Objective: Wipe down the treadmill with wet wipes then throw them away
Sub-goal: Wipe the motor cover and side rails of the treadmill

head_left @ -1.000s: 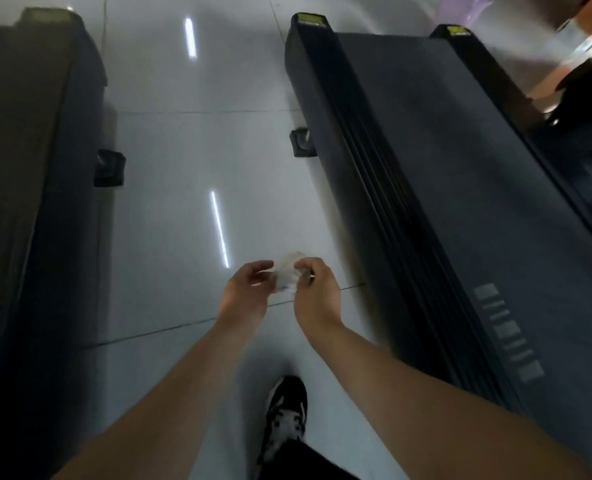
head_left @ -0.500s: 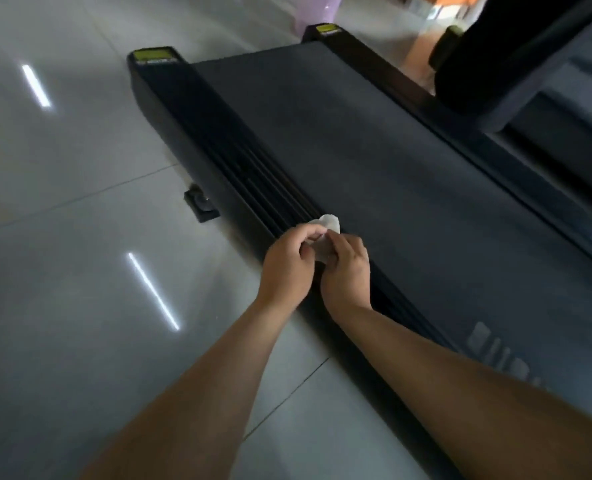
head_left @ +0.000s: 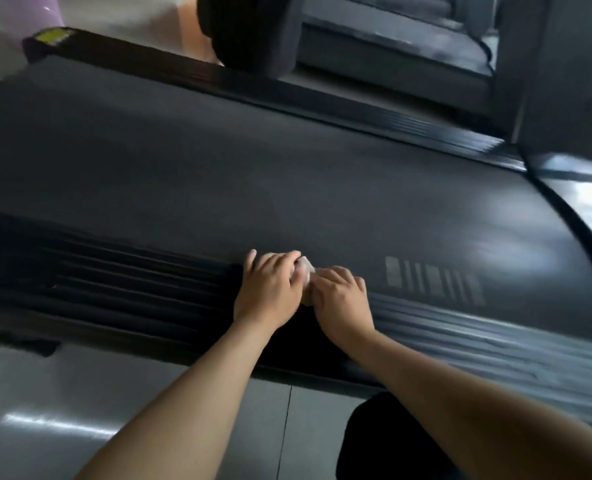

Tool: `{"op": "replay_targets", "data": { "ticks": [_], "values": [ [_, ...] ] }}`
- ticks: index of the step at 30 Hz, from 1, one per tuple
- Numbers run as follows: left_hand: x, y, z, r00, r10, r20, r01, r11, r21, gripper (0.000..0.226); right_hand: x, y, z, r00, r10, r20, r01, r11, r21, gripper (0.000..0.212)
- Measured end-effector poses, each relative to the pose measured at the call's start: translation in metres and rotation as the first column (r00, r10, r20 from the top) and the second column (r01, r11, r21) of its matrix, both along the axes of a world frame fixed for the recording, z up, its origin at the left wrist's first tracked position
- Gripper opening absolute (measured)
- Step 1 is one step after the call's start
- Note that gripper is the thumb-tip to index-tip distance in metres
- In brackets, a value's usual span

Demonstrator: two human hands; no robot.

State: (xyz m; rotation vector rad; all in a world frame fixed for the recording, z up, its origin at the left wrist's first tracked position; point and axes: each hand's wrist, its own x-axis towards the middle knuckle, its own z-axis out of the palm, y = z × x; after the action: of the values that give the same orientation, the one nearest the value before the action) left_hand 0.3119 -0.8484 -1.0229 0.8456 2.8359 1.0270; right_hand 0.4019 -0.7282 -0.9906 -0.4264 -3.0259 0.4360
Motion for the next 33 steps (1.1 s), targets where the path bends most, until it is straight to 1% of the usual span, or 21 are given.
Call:
{"op": "replay_targets", "data": {
  "ticks": [2, 3, 5, 8, 10, 13, 14, 16, 19, 22, 24, 27, 30, 33],
  "values": [
    [-0.001, 0.0, 0.0, 0.999, -0.021, -0.041, 0.019, 0.998, -0.066, 0.058, 0.016, 0.022, 0.007, 0.994, -0.085, 0.063, 0.084, 0.996, 0.03, 0.026],
    [-0.001, 0.0, 0.001, 0.998, -0.042, -0.046, 0.037, 0.994, -0.099, 0.058, 0.025, 0.032, 0.011, 0.989, -0.119, 0.087, 0.115, 0.992, 0.056, 0.022],
    [-0.003, 0.0, 0.001, 0.994, -0.095, -0.058, 0.086, 0.986, -0.139, 0.058, 0.041, 0.048, 0.019, 0.972, -0.186, 0.142, 0.169, 0.978, 0.118, 0.02],
    [0.001, 0.011, 0.004, 0.975, -0.203, -0.092, 0.189, 0.972, -0.142, 0.053, 0.056, 0.058, 0.023, 0.939, -0.281, 0.198, 0.247, 0.952, 0.182, 0.024],
    [0.018, 0.036, 0.008, 0.964, -0.256, -0.068, 0.249, 0.964, -0.089, 0.049, 0.059, 0.054, 0.017, 0.941, -0.288, 0.178, 0.269, 0.955, 0.123, 0.027],
    [0.06, 0.084, 0.013, 0.948, -0.319, -0.009, 0.32, 0.947, 0.04, 0.054, 0.069, 0.051, 0.004, 0.958, -0.271, 0.098, 0.279, 0.957, -0.077, 0.047],
    [0.073, 0.098, 0.014, 0.938, -0.346, 0.018, 0.344, 0.935, 0.081, 0.058, 0.079, 0.057, 0.001, 0.96, -0.272, 0.073, 0.278, 0.955, -0.104, 0.048],
    [0.091, 0.119, 0.015, 0.917, -0.395, 0.049, 0.388, 0.915, 0.109, 0.061, 0.104, 0.074, 0.002, 0.955, -0.289, 0.069, 0.294, 0.952, -0.088, 0.047],
    [0.108, 0.145, 0.008, 0.869, -0.493, 0.028, 0.493, 0.87, 0.019, 0.047, 0.143, 0.101, 0.006, 0.917, -0.378, 0.125, 0.384, 0.923, -0.022, 0.05],
    [0.127, 0.168, 0.007, 0.828, -0.56, 0.01, 0.56, 0.826, -0.062, 0.043, 0.164, 0.123, 0.005, 0.857, -0.478, 0.19, 0.494, 0.868, -0.046, 0.051],
    [0.14, 0.185, 0.011, 0.814, -0.58, 0.023, 0.58, 0.81, -0.089, 0.048, 0.173, 0.14, 0.004, 0.829, -0.518, 0.21, 0.539, 0.841, -0.055, 0.053],
    [0.16, 0.213, 0.021, 0.792, -0.609, 0.039, 0.61, 0.786, -0.098, 0.061, 0.19, 0.17, 0.009, 0.789, -0.569, 0.233, 0.592, 0.805, -0.041, 0.054],
    [0.179, 0.244, 0.028, 0.742, -0.664, 0.09, 0.667, 0.717, -0.206, 0.063, 0.214, 0.205, 0.015, 0.741, -0.615, 0.27, 0.645, 0.763, -0.034, 0.053],
    [0.195, 0.267, 0.032, 0.711, -0.68, 0.179, 0.694, 0.637, -0.336, 0.079, 0.235, 0.236, 0.012, 0.695, -0.67, 0.261, 0.697, 0.717, -0.015, 0.053]
  ]
}}
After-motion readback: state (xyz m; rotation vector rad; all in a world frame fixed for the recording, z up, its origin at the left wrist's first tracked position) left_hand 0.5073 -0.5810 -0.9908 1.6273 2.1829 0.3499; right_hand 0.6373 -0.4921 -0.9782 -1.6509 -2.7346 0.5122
